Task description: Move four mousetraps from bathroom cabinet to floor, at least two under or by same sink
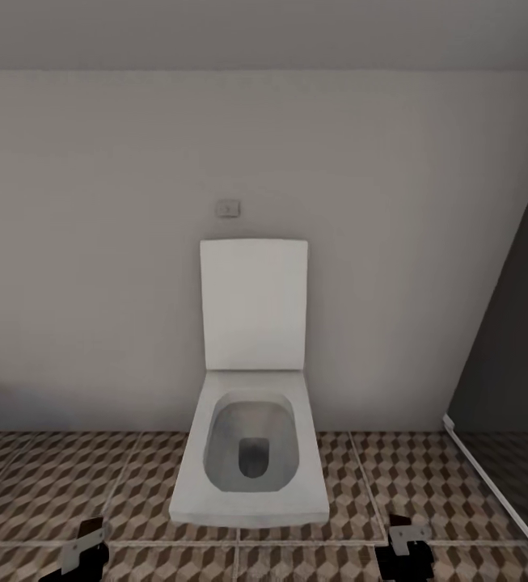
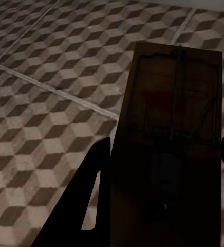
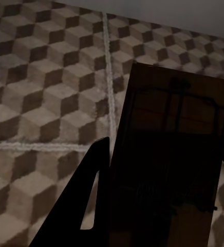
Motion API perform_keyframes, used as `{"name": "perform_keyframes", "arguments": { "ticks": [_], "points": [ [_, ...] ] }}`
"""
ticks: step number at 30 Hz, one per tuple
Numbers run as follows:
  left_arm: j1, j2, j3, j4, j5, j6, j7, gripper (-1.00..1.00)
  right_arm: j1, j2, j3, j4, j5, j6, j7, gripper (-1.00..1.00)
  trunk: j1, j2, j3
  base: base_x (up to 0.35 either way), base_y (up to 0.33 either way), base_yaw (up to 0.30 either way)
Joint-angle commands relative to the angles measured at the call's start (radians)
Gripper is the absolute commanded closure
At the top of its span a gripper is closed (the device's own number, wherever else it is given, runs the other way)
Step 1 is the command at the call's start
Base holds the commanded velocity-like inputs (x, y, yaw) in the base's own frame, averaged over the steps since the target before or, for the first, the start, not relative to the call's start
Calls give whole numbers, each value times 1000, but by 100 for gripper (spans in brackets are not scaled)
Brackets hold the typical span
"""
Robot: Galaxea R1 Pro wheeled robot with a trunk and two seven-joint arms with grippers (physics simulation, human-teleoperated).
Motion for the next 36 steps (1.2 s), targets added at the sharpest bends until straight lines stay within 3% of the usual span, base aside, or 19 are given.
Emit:
{"name": "perform_keyframes", "arguments": {
  "ticks": [1,24,36],
  "points": [
    [-1,1,-9,-1,6,-3,9,100,-1,0,8,1,2,0,-6,100,0,-1,-5,20,5,0],
    [-1,1,-9,-1,6,-3,9,100,-1,0,8,1,2,0,-6,100,11,-6,-94,38,22,0],
    [-1,1,-9,-1,6,-4,9,100,-1,0,9,1,2,0,-6,100,16,-9,-140,51,-73,0]
  ]
}}
